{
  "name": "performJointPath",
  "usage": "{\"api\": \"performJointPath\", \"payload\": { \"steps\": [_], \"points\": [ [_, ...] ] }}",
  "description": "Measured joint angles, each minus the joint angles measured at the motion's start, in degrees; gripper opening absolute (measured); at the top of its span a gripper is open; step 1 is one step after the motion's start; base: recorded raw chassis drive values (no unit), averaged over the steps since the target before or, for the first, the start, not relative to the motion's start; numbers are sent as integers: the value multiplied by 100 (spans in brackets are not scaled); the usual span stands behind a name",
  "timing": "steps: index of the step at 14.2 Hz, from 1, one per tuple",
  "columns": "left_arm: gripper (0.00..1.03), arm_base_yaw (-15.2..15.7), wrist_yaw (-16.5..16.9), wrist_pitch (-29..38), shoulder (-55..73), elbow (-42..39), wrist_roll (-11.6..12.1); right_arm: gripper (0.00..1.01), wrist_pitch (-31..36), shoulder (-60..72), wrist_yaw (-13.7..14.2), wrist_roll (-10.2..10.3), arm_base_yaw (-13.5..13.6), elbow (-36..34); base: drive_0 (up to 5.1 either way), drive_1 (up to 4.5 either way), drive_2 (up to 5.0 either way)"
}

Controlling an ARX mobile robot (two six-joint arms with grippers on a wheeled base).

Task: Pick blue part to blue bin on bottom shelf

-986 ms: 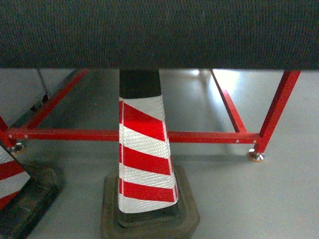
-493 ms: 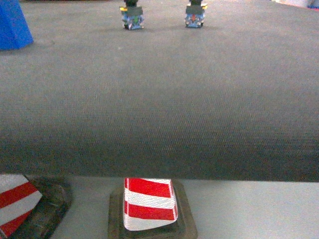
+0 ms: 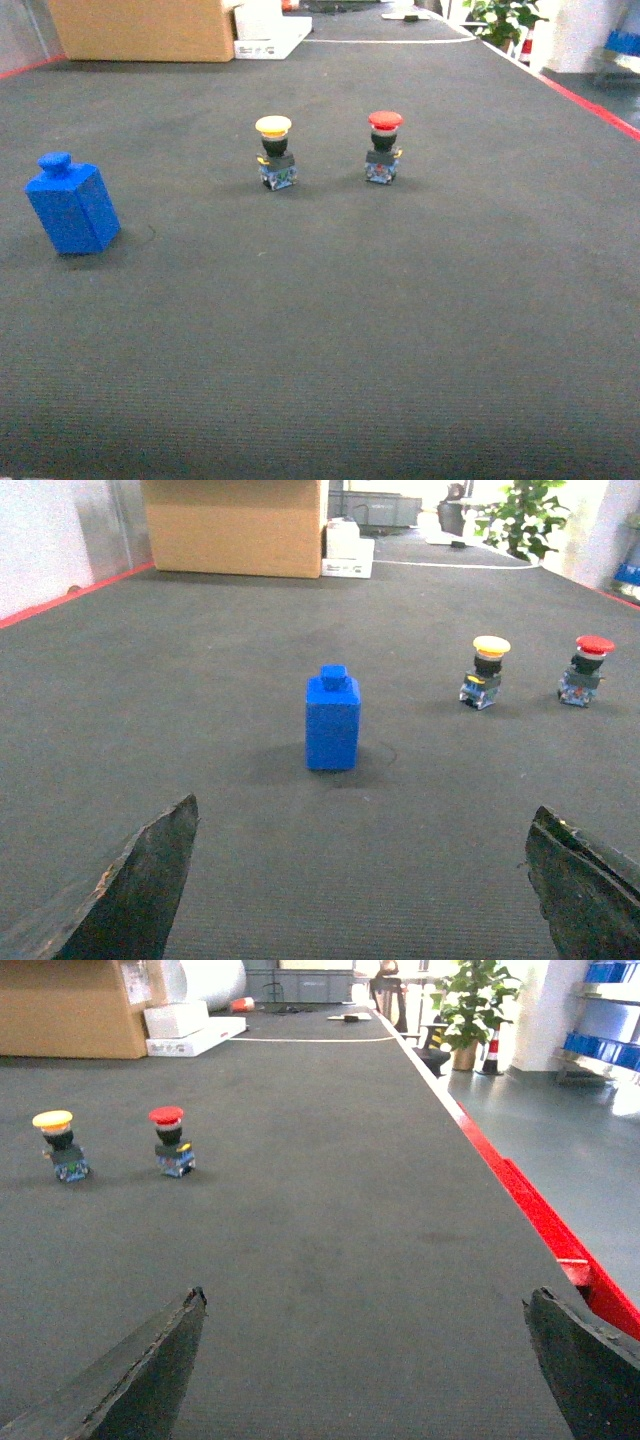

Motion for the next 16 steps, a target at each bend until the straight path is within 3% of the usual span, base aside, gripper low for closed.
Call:
{"api": "performJointPath", "payload": {
  "steps": [11, 12, 13, 14, 16],
  "points": [
    [98, 0, -4, 7, 0, 2, 0, 98, 4, 0, 0, -7, 0, 0, 0, 0, 0],
    [98, -26, -90, -127, 26, 20, -24, 98, 4, 0, 0, -7, 0, 0, 0, 0, 0],
    [98, -466, -1069, -863, 774, 422, -262, 98, -2, 0, 4, -11, 0, 0, 0, 0, 0],
    [98, -564, -1539, -103, 2028, 745, -269, 98, 11, 0, -17, -7, 0, 0, 0, 0, 0],
    [98, -275, -1165, 1561, 4113, 1471, -199, 98, 4, 0, 0, -9, 0, 0, 0, 0, 0]
  ]
}}
